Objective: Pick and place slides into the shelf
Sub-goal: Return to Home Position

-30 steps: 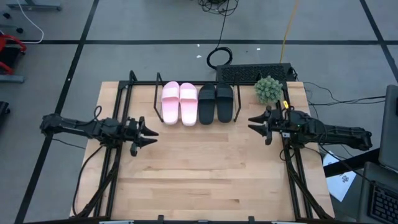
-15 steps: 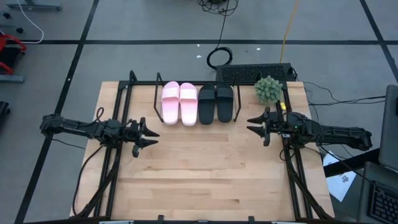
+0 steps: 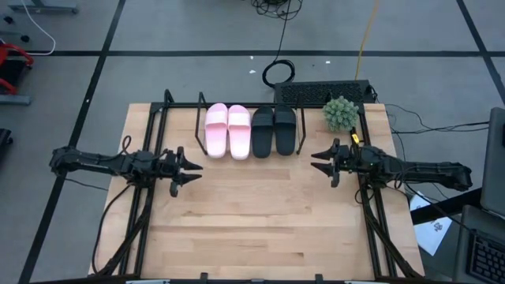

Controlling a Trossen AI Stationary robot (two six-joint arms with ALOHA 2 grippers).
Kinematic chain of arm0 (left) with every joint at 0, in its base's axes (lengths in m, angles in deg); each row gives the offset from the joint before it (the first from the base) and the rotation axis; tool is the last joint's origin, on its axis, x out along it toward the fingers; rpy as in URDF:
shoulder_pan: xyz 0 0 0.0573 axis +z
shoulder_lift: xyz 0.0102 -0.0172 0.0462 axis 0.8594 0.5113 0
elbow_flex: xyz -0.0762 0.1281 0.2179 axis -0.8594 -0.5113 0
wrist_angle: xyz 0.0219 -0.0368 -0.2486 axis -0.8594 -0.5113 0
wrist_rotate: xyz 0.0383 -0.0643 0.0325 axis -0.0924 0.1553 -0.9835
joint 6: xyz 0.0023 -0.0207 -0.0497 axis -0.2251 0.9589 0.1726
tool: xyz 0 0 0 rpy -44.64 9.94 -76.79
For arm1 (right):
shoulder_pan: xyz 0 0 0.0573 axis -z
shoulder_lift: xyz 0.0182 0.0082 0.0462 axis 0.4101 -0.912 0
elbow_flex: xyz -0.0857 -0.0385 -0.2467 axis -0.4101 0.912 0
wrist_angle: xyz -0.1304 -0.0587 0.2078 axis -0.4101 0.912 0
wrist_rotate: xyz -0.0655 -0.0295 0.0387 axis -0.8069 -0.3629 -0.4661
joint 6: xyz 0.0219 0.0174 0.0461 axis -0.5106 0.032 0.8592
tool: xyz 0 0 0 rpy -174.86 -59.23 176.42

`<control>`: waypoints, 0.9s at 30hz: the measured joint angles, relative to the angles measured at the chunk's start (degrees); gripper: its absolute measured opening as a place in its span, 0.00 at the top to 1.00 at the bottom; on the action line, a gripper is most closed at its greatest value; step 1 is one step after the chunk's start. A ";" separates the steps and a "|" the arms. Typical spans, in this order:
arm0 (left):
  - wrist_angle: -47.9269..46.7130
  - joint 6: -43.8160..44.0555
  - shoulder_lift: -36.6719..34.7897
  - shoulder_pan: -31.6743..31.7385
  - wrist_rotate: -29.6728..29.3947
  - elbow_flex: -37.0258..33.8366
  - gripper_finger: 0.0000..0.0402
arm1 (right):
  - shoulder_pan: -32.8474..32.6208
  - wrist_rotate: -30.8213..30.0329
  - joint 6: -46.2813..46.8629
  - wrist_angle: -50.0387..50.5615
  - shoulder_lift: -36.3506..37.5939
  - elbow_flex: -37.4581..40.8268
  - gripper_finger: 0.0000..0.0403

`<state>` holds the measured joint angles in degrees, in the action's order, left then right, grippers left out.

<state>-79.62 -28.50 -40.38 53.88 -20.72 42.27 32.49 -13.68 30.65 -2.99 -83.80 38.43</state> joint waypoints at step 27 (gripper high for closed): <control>-0.39 5.51 0.00 0.00 -0.43 -0.03 0.64 | 0.00 -1.57 -1.66 -1.56 0.02 0.31 0.62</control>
<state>-80.01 -22.99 -40.38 53.88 -21.15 42.24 32.49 -15.26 28.99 -4.55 -83.78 38.74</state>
